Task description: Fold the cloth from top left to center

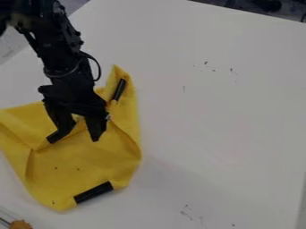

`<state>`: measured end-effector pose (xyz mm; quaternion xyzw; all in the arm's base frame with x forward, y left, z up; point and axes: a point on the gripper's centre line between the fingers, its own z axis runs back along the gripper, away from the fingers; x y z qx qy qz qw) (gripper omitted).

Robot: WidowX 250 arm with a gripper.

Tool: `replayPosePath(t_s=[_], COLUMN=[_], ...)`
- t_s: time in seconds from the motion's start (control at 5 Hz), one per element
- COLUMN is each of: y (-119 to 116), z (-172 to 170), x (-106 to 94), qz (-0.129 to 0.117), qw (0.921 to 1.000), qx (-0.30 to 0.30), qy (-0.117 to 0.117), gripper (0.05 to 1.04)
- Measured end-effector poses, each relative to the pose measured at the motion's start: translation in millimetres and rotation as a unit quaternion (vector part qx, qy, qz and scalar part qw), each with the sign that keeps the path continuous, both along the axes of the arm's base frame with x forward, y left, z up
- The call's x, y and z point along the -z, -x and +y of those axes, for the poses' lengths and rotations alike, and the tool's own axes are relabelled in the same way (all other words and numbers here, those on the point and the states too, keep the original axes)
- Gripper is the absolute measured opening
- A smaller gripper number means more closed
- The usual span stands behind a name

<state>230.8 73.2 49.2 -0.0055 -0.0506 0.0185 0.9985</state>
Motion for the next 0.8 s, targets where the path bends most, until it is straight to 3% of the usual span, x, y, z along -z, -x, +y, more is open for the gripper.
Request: replayPosePath(t_s=[0.2, 0.8], y=[-6.3, -6.4], z=[-0.8, -1.2], x=[-5.0, -5.0], qz=[-0.023, -0.023], qw=[0.9995, 0.9995], qx=[0.007, 0.005], qy=[-0.022, -0.022], gripper=[0.999, 0.999])
